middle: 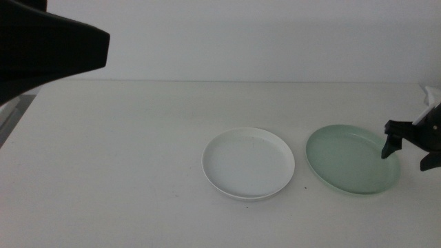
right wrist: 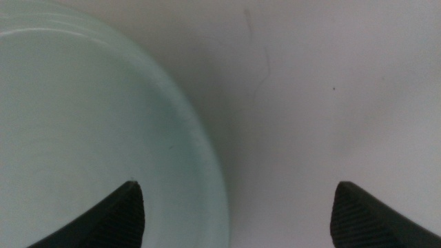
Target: Stack the three bowls on top of each other.
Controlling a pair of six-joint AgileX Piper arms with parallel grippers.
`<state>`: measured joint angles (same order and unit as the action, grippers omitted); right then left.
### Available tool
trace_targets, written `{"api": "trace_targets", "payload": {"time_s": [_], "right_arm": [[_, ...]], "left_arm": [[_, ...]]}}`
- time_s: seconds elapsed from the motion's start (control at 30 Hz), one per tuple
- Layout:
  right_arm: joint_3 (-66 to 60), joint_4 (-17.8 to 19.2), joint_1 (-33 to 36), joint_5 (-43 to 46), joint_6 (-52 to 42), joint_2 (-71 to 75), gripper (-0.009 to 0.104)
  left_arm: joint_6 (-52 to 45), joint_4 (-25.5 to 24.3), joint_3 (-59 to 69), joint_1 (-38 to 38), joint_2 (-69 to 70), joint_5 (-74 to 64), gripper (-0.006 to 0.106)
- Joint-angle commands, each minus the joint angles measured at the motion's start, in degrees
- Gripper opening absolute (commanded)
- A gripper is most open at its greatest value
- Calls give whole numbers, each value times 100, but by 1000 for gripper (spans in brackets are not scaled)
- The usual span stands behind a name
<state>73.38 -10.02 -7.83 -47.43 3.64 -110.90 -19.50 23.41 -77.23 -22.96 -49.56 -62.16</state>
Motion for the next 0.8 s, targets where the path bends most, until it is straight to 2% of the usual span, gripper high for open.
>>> {"api": "trace_targets", "payload": {"time_s": [0.0, 0.17, 0.23, 0.33, 0.4, 0.43, 0.67, 0.77], "right_arm": [[33, 8, 9, 137, -69, -139, 89], [33, -27, 37, 236, -69, -391, 77], [33, -77, 46, 247, -69, -451, 67], [33, -77, 46, 176, -69, -477, 34], [33, -50, 32, 40, -72, -448, 2], [33, -10, 9, 8, -72, -410, -2], [74, 265, -201, -206, 74, 693, -2], [272, -69, -61, -234, 73, 1213, -2]], "left_arm": [[1, 47, 3, -2, 24, 69, 94], [1, 47, 3, -2, 24, 69, 94], [1, 47, 3, -2, 24, 69, 94], [1, 47, 3, -2, 24, 69, 94], [1, 47, 3, -2, 24, 69, 94], [1, 47, 3, -2, 24, 69, 94], [1, 47, 3, -2, 24, 82, 94], [1, 47, 3, -2, 24, 82, 94]]}}
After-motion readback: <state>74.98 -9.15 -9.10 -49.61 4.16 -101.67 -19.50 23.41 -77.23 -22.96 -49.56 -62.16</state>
